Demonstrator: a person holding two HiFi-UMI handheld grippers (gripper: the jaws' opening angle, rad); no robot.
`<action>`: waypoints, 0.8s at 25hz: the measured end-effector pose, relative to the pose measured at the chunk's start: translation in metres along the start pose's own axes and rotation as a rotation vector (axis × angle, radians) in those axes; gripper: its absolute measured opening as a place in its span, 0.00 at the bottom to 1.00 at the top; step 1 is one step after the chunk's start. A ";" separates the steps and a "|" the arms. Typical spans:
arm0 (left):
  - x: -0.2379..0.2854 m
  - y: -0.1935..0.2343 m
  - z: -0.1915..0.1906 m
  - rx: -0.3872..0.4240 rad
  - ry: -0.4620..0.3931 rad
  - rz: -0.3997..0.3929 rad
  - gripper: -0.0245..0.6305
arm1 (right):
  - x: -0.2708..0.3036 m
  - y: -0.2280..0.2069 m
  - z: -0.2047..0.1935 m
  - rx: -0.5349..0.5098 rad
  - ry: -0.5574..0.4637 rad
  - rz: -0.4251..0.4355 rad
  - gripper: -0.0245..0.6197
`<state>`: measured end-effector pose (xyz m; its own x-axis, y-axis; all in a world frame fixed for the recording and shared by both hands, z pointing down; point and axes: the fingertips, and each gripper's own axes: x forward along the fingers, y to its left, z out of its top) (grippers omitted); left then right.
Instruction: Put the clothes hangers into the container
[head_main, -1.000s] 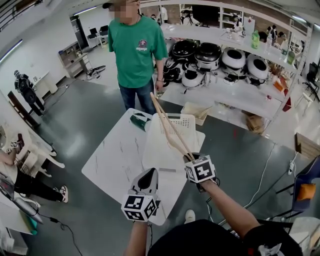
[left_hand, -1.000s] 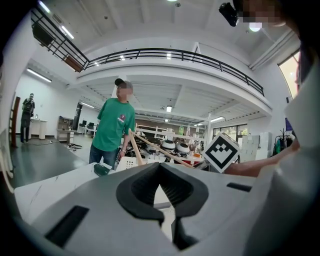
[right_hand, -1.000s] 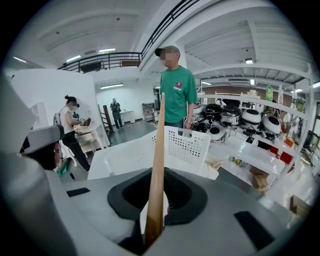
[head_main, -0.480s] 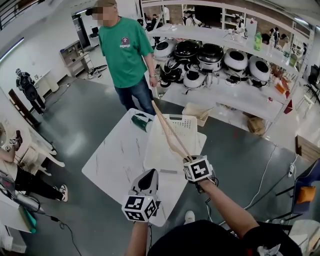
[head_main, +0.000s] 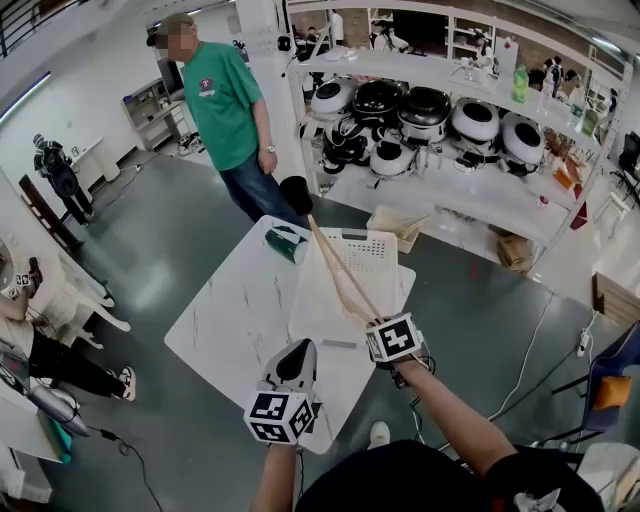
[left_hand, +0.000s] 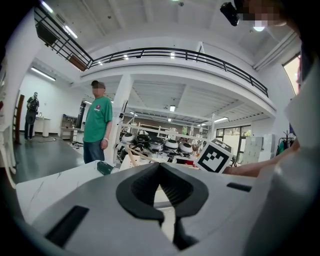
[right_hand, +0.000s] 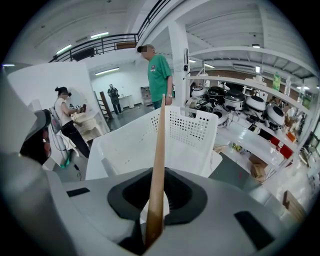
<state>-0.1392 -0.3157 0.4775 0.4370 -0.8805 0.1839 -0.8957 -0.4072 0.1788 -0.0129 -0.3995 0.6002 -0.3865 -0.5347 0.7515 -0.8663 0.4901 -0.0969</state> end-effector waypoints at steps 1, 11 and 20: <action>0.000 0.000 0.000 -0.001 0.001 0.001 0.04 | 0.001 0.000 0.000 -0.005 0.006 -0.003 0.14; 0.000 0.003 -0.003 -0.008 0.001 0.009 0.04 | 0.004 -0.002 0.000 -0.024 0.008 -0.030 0.14; 0.004 0.002 -0.003 -0.011 0.009 0.004 0.04 | 0.002 0.002 0.009 -0.006 -0.032 0.007 0.14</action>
<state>-0.1393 -0.3195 0.4812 0.4339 -0.8800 0.1930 -0.8966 -0.4007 0.1888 -0.0182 -0.4056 0.5955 -0.4022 -0.5530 0.7297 -0.8620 0.4974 -0.0981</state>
